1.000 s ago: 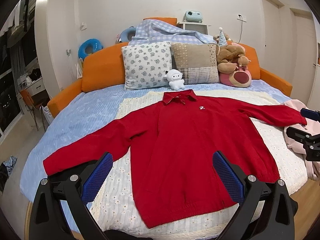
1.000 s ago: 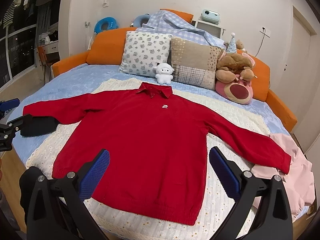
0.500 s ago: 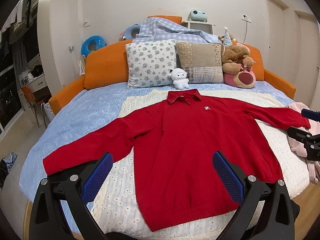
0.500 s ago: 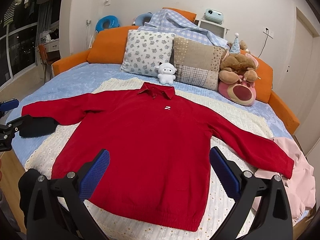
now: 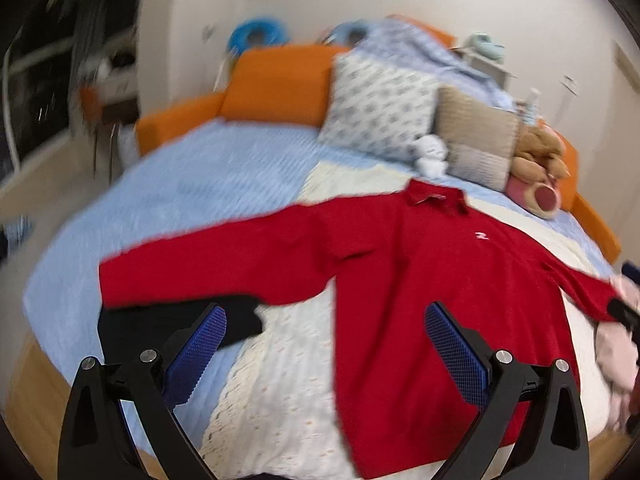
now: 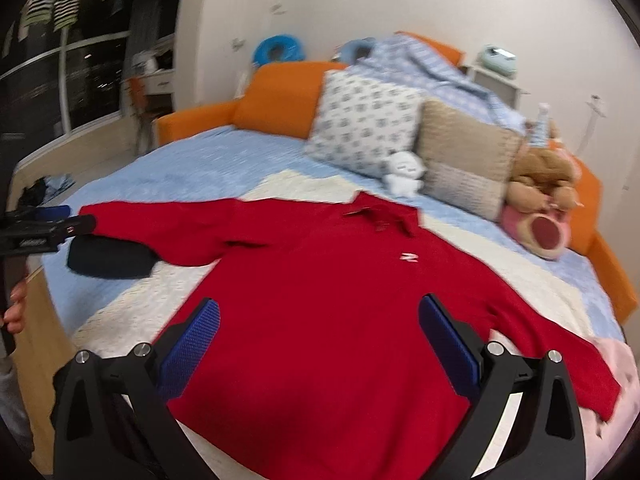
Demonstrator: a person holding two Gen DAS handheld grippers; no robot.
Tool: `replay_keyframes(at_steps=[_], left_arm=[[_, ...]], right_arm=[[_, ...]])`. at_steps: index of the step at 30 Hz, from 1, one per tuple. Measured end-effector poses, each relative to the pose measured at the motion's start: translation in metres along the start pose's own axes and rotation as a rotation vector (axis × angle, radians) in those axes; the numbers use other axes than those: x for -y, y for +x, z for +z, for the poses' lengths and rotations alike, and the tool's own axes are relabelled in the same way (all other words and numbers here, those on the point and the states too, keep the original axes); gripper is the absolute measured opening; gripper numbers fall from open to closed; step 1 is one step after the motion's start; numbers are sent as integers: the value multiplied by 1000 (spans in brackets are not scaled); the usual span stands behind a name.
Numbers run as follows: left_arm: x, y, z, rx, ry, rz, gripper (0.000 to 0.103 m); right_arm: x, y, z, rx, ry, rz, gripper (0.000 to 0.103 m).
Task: Fold large clothes
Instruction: 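Grasp the sweater sleeve cuff with the left tool and lift it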
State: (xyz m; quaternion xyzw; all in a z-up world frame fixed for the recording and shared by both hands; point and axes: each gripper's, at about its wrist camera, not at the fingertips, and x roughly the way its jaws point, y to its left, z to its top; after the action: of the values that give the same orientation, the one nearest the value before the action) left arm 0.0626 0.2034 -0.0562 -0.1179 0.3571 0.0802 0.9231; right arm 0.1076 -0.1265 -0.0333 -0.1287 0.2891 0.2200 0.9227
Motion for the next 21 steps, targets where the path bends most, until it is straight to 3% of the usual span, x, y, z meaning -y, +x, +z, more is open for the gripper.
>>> replay_keyframes(at_steps=[4,9,13,18,21], left_arm=[[-89,44,-1,-109,-208,-28,101],[-175,85,0,-138,-399,-60,101],[-210,112,0,-204,-464,-34,101],[-239,142,-13,-290,-566,-72,101],[-246,144,-15,-267,-547,7,101]], right_arm=[[-39,39,17,-24,-46,90,98],[-78,78,27,-51,-65,188,98],[-101,102,24,-86,-77,256,98],[-112,120,11,-134,-104,276,98],[-109,128,2,-162,-108,270,98]])
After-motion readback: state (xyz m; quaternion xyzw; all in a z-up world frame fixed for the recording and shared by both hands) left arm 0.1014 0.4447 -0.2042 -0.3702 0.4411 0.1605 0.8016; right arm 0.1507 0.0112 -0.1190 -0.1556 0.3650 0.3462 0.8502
